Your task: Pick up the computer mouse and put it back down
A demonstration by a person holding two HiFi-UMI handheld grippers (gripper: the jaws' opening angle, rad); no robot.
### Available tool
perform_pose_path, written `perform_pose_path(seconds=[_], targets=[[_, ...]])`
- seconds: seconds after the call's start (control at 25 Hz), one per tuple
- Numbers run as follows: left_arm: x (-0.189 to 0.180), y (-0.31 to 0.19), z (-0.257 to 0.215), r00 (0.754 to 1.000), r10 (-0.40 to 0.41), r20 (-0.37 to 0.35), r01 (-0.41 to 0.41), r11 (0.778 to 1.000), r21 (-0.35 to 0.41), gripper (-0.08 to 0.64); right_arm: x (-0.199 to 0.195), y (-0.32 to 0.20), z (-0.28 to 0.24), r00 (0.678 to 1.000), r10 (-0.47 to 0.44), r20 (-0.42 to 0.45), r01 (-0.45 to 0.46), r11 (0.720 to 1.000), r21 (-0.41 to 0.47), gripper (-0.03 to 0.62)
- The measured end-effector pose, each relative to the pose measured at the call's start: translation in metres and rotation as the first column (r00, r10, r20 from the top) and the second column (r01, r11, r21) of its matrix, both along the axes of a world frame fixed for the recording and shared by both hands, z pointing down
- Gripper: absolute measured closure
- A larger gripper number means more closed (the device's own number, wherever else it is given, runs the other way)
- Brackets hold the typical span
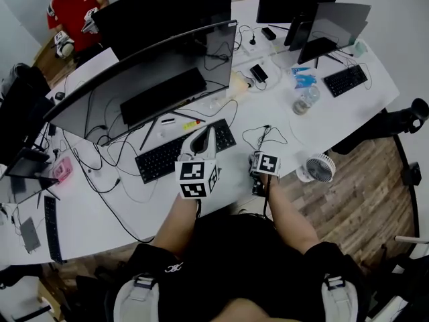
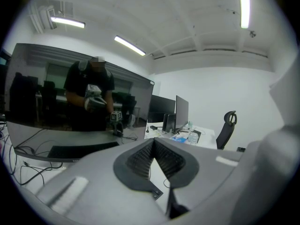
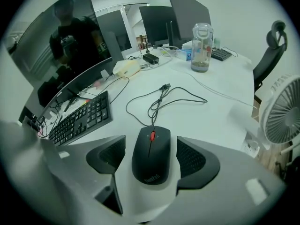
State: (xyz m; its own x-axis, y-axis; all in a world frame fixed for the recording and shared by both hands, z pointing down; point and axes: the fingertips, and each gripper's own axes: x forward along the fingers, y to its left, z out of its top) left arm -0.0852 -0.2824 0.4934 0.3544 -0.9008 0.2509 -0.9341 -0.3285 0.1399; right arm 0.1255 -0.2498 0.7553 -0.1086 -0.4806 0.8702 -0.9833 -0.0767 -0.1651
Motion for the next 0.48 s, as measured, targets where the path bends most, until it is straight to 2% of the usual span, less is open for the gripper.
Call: perform_pose_path(seconds=[0.24, 0.4, 0.48], targets=[[-0.004, -0.005, 0.0, 1.0, 0.0, 0.007, 0.0, 1.0, 0.0, 0.506, -0.001, 0.005, 0.016, 1.0, 0.015, -0.005, -0.015, 0.999, -0.052, 0.281], [-0.006, -0.008, -0.001, 1.0, 0.002, 0.009, -0.002, 1.0, 0.003, 0.506, -0.001, 0.007, 0.02, 0.999, -0.007, -0.054, 0.002, 0.996, -0.092, 0.282], [-0.006, -0.009, -0.001, 1.0, 0.004, 0.007, -0.004, 1.0, 0.006, 0.506, -0.006, 0.006, 0.027, 0.999, -0.024, -0.043, 0.019, 0.993, -0.118, 0.284]])
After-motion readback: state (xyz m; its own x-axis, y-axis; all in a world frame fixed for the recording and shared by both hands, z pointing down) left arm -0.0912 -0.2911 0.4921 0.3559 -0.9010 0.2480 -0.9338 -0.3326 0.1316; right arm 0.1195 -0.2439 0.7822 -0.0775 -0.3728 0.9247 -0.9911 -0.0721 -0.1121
